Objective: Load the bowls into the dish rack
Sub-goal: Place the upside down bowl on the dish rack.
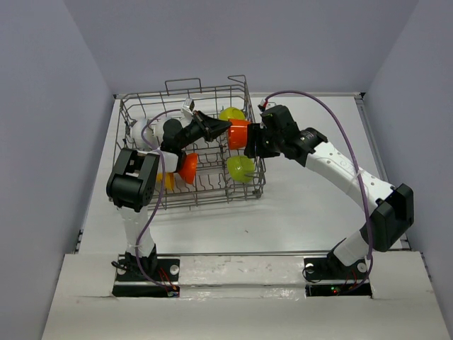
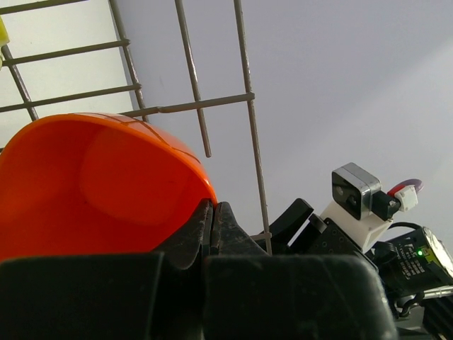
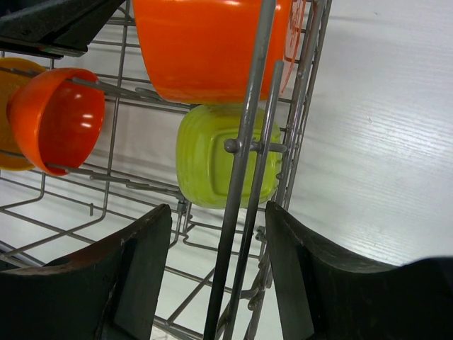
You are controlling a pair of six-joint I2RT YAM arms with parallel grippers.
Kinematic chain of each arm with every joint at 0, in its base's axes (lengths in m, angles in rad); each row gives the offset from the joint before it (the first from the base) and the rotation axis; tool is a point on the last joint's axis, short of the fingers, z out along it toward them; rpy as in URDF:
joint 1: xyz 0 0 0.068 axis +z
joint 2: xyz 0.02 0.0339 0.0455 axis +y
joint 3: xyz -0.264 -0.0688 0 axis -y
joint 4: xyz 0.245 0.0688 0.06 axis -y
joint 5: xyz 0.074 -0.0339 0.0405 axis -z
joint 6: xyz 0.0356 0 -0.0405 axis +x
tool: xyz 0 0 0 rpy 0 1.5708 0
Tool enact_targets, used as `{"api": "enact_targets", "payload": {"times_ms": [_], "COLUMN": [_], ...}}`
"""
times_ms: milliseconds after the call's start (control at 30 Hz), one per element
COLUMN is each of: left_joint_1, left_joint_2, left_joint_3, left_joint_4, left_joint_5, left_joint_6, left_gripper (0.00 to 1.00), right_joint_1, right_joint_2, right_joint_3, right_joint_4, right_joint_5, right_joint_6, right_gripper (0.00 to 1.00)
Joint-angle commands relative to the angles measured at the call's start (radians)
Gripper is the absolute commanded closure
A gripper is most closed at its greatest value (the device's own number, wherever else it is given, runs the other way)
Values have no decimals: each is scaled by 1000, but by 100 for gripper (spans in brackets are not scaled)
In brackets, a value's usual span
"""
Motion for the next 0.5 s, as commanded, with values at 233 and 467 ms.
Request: {"api": "enact_targets", "payload": {"times_ms": [233, 467], "left_joint_1": [9, 9], "left_joint_2": [38, 53], "left_joint_3": [18, 14], "left_joint_4": [575, 583], "left_joint_5": [11, 5], "left_joint_6": [41, 38], "left_gripper": [100, 100], "right_joint_1": [8, 8], "right_joint_2": [21, 31], "right_joint_3": [40, 48], "right_joint_4": [18, 18], "right_joint_5": [-6, -10], "right_joint_6": [-12, -14], "right_gripper": [39, 39]}}
